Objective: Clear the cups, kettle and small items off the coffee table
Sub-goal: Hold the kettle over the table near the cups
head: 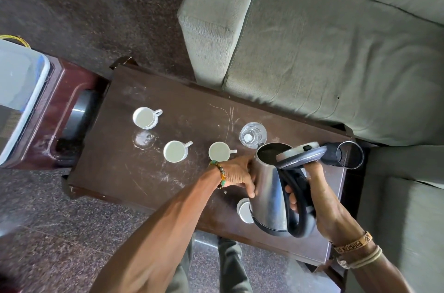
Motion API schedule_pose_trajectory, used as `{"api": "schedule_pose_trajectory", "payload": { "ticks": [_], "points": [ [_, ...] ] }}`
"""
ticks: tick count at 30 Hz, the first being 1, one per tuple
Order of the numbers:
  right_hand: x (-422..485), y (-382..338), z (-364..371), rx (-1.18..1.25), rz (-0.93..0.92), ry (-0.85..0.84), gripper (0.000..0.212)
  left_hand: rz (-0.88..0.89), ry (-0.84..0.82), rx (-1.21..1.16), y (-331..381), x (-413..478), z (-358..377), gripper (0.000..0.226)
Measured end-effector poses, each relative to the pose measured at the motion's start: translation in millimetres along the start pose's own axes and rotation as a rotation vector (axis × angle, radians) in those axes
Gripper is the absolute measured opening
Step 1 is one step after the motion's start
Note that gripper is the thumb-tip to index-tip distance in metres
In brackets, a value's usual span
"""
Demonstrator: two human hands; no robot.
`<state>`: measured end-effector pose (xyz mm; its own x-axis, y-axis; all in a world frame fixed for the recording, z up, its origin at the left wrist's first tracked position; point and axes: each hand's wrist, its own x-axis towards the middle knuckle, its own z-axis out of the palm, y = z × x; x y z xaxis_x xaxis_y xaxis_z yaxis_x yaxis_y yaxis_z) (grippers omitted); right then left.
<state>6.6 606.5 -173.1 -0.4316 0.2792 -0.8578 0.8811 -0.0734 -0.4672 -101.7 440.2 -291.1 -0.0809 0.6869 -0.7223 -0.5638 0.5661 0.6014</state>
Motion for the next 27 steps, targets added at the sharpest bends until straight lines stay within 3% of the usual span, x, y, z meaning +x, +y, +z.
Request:
{"api": "schedule_pose_trajectory", "payload": {
  "ticks": [15, 27],
  "points": [
    [-4, -8, 3, 0.071, 0.038, -0.037, 0.092, -0.004, -0.079, 0.011, 5, -8, 0, 0.05],
    [-5, -19, 1, 0.11, 0.068, -0.052, 0.088, -0.051, -0.114, -0.021, 16, -15, -2, 0.057]
  ]
}}
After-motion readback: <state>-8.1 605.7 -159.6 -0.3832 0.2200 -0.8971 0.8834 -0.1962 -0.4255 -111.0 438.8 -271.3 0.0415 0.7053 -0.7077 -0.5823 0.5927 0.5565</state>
